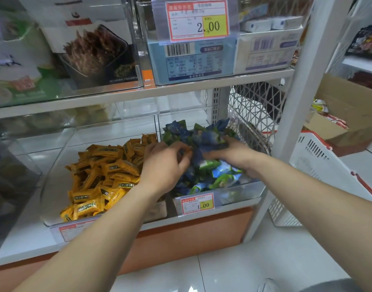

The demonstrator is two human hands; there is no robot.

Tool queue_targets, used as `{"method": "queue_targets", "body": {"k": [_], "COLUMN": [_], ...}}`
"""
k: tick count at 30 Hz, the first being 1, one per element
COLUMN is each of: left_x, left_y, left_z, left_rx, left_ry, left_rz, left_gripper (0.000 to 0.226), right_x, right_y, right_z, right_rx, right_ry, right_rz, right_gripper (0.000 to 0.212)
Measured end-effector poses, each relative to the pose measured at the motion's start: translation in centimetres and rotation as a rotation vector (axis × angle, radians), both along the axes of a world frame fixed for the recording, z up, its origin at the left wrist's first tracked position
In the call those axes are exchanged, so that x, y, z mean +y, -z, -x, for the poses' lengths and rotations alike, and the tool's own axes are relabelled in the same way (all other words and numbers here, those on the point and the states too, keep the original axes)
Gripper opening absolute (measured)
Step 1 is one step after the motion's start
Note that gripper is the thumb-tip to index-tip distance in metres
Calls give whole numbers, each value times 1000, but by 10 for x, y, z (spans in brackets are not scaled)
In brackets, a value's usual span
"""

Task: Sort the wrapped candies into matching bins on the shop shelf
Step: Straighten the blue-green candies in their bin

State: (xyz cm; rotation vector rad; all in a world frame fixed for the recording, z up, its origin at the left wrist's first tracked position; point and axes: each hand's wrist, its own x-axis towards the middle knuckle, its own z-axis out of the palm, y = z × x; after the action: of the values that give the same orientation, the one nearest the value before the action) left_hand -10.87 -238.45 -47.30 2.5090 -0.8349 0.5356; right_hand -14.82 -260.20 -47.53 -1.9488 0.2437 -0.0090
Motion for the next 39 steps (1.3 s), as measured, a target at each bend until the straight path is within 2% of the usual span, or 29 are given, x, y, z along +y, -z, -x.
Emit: {"method": "queue_targets", "body": {"k": [3, 8, 11, 13, 16, 18, 19, 22, 26, 29, 32, 39], "left_x": [2, 5, 5, 5, 4, 2, -1, -9, -19, -21, -22, -22], "left_y": [-1, -2, -2, -3, -4, -7, -9, -10, -4, 0, 1, 1], "left_z": [0, 1, 2, 1, 2, 3, 5, 13, 25, 28, 29, 29], "left_rx": [21, 39, 27, 24, -20, -108, -147, -180, -172, -230, -252, -295], "left_ry": [6, 31, 42, 37, 33, 36, 37, 69, 69, 31, 19, 23], "left_rz": [8, 14, 13, 2, -82, -181, -214, -232, -239, -269, -266, -261], "left_gripper": [25, 25, 26, 26, 29, 30, 29, 27, 28, 28, 26, 22], "right_x": [13, 1, -8, -10, -20, -22, -21, -14, -11, -10, -9, -11], "right_y": [-10, -23, -27, -26, -19, -14, -9, 1, 13, 17, 18, 20], "right_z": [-6, -6, 0, 1, 0, 2, 1, 1, -3, -7, -8, -15], "right_rx": [-113, -125, -62, -99, -145, 24, 122, 296, 380, 309, 234, 301], "right_ry": [13, -4, 7, 41, 197, 134, 74, 10, 48, -4, 93, -68], "right_rz": [-82, -24, -31, 38, 325, 505, 529, 471, 404, 388, 435, 382], "right_gripper": [47, 15, 32, 24, 15, 26, 30, 58, 106, 99, 93, 99]}}
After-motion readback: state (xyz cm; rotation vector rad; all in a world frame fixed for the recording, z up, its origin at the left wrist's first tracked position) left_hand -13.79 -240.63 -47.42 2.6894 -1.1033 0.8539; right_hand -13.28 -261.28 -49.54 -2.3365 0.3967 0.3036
